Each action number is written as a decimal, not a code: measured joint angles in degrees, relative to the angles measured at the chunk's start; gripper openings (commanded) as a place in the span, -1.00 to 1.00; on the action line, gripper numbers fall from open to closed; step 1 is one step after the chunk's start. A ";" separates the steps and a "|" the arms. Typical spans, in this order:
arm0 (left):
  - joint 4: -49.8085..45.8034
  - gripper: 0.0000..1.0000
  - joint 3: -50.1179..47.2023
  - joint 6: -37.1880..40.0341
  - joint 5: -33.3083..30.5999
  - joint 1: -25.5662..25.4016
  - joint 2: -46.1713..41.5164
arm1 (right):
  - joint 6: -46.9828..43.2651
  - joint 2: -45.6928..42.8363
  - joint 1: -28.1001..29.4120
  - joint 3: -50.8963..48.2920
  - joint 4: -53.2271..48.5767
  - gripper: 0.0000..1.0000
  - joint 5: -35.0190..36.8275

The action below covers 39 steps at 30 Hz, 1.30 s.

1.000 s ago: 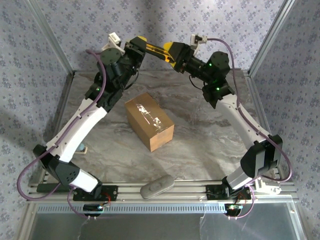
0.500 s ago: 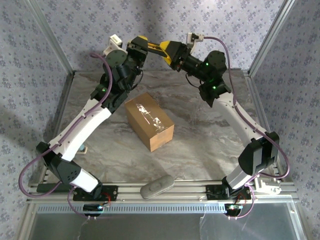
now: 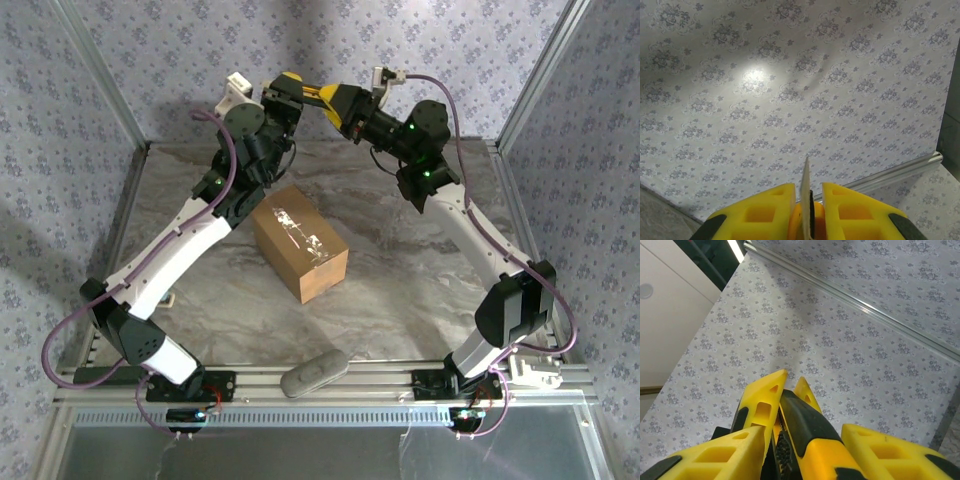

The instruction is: Unpack the express box

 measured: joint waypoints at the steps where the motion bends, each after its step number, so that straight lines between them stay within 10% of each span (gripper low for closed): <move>1: 0.11 -1.00 0.00 -0.02 -0.17 -0.07 0.00 | 0.04 0.00 -0.02 0.00 -0.04 -0.19 0.07; 15: 0.37 -1.00 -1.25 -1.70 -4.28 -1.75 -0.13 | 1.11 0.00 -0.44 0.00 -0.20 -0.17 0.44; 25: 0.94 -1.00 -2.12 -5.49 -5.20 -2.14 -0.76 | 3.96 -0.09 -0.50 0.07 0.94 -1.00 0.59; 29: 0.90 -1.00 -2.54 -5.60 -5.16 -2.14 -1.05 | 4.09 -0.11 -0.48 0.07 0.61 -1.00 0.42; 39: -5.75 0.27 -5.38 -3.06 -3.78 -3.17 -4.57 | -0.50 -1.22 0.28 -0.81 -3.56 -1.00 1.49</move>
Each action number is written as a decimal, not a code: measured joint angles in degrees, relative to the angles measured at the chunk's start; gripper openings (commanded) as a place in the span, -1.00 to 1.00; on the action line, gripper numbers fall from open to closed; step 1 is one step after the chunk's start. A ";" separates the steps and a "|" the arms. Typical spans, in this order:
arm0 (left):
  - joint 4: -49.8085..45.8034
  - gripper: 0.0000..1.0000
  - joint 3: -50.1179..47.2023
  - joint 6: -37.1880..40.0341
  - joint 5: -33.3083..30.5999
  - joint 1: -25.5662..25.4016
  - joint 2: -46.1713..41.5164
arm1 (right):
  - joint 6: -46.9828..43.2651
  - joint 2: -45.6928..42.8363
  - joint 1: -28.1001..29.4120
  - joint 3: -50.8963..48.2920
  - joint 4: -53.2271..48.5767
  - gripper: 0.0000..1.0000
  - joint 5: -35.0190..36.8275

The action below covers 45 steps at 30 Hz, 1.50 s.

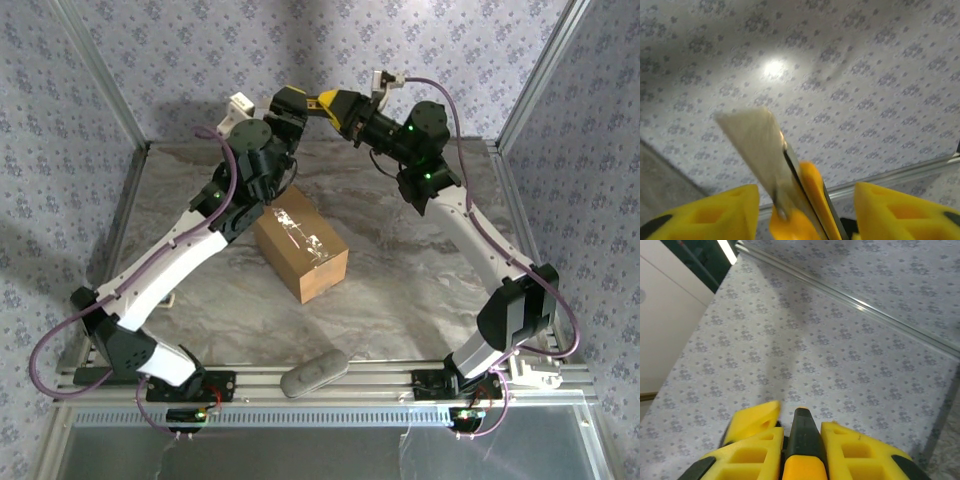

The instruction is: Unpack the express box

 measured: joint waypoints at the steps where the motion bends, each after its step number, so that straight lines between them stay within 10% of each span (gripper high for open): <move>1: -0.83 0.31 -0.63 0.15 0.22 -0.20 -0.57 | -0.57 0.00 0.00 -0.20 -0.72 -1.00 0.33; 15: -16.33 0.40 -5.79 0.11 6.47 1.99 -9.53 | -4.94 0.00 -1.62 -1.75 -6.69 -1.00 4.39; 28: -29.62 0.33 -11.58 5.40 18.51 16.92 -16.17 | -17.16 -2.58 -6.10 -3.56 -22.56 -1.00 8.57; 45: -27.36 0.17 -15.45 16.15 34.42 32.57 -0.37 | -43.04 -10.49 -2.47 -4.79 -50.23 -1.00 23.32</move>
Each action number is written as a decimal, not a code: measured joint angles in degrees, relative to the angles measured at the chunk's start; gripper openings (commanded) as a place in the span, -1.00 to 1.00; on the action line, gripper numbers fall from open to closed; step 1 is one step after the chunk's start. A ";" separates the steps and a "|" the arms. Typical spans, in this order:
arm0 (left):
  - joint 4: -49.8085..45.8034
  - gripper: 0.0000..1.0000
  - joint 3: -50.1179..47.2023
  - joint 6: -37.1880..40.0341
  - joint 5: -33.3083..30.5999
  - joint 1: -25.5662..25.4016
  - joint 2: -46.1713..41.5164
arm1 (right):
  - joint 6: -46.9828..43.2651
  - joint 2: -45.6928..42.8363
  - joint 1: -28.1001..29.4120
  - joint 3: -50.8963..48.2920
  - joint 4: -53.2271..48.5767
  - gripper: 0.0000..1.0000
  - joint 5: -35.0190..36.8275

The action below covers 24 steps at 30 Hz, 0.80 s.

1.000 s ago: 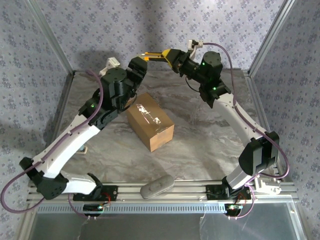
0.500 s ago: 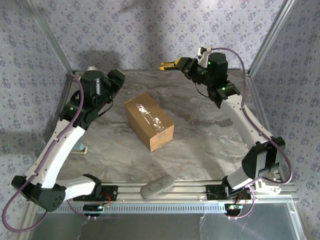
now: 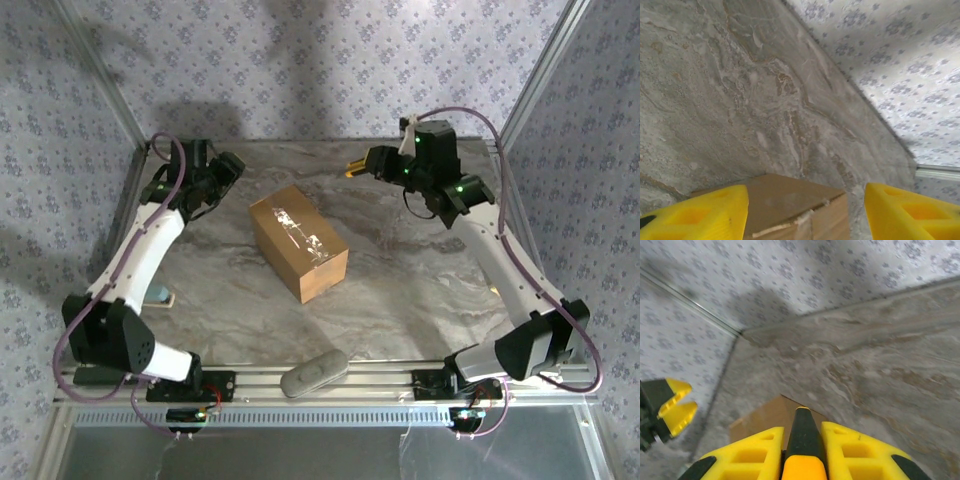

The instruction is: Unpack the express box

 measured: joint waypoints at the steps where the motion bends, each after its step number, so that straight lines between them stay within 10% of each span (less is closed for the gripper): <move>1: 0.59 0.17 0.52 0.68 0.50 0.00 1.70 | -1.46 -0.04 1.25 -0.20 -1.22 -1.00 1.92; 24: 8.26 -0.04 -2.99 5.14 5.84 -4.09 12.92 | -17.00 2.10 20.85 -3.72 -10.36 -1.00 28.57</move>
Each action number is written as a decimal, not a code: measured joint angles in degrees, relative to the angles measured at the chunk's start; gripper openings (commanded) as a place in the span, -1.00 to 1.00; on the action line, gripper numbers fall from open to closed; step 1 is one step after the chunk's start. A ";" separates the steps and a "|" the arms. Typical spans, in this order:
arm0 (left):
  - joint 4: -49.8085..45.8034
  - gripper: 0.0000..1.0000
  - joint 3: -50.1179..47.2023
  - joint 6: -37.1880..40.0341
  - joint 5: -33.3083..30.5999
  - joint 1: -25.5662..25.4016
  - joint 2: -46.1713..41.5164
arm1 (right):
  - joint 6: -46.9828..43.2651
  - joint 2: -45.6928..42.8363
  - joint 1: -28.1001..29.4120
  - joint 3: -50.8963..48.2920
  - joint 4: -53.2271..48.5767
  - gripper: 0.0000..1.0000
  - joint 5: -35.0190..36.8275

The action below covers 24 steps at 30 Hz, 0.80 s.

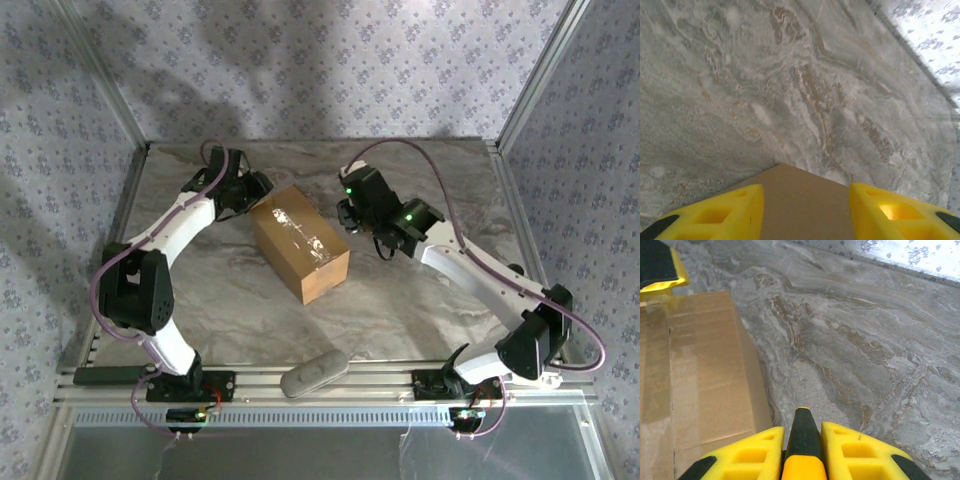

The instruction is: Unpack the express box

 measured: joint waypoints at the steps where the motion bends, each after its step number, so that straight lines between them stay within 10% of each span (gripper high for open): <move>1: -0.07 -0.04 -0.48 0.00 -0.24 -0.31 -0.15 | -0.15 0.31 0.57 0.00 -0.20 -1.00 0.35; 24: 0.87 -0.04 -8.63 -0.83 -2.40 -4.96 -9.42 | 3.65 -1.14 9.16 -2.14 -5.60 -1.00 4.48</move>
